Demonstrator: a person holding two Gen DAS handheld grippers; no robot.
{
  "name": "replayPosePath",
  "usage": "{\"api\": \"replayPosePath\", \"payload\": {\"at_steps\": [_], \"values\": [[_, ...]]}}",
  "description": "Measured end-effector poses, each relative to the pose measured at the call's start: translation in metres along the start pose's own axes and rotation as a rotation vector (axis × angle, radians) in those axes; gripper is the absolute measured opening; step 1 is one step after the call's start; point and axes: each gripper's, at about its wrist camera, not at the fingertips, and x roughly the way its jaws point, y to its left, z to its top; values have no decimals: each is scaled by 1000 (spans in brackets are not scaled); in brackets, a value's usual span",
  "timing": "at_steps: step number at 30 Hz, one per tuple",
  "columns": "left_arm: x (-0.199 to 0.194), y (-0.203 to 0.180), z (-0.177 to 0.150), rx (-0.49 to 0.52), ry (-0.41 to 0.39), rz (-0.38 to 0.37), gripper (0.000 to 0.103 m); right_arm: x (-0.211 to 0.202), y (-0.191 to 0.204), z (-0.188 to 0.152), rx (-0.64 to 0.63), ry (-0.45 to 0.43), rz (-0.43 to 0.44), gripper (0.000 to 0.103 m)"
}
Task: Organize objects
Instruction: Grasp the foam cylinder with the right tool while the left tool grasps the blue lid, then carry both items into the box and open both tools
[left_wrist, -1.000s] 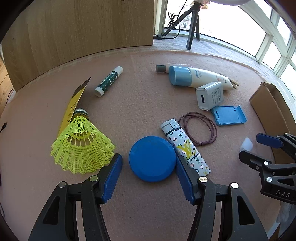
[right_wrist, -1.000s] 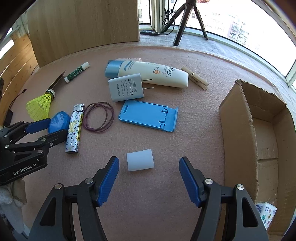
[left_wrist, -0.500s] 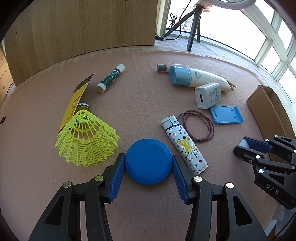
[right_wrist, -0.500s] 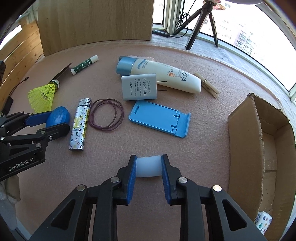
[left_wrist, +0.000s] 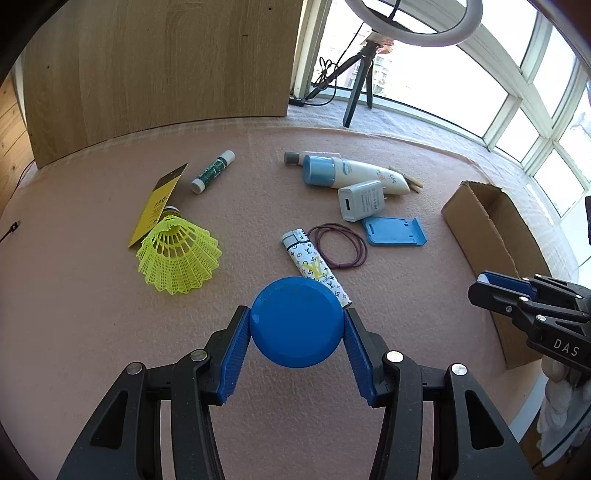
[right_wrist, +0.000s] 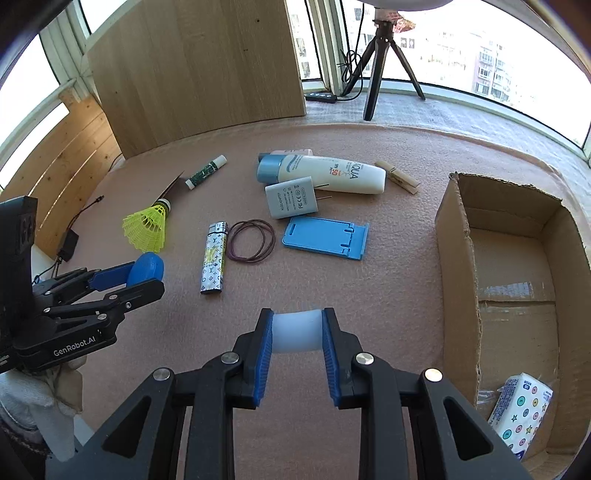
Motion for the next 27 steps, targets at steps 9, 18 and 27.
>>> {"api": "replayPosePath", "payload": {"at_steps": [9,18,27], "values": [[-13,-55,14,87,-26,-70,54,-53,-31,-15,60,-80,-29,23],[1,-135,34,215,-35,-167,54,-92,-96,-38,177,-124,-127,23],[29,-222,51,343,-23,-235,54,-114,-153,-63,278,-133,-216,23]]}}
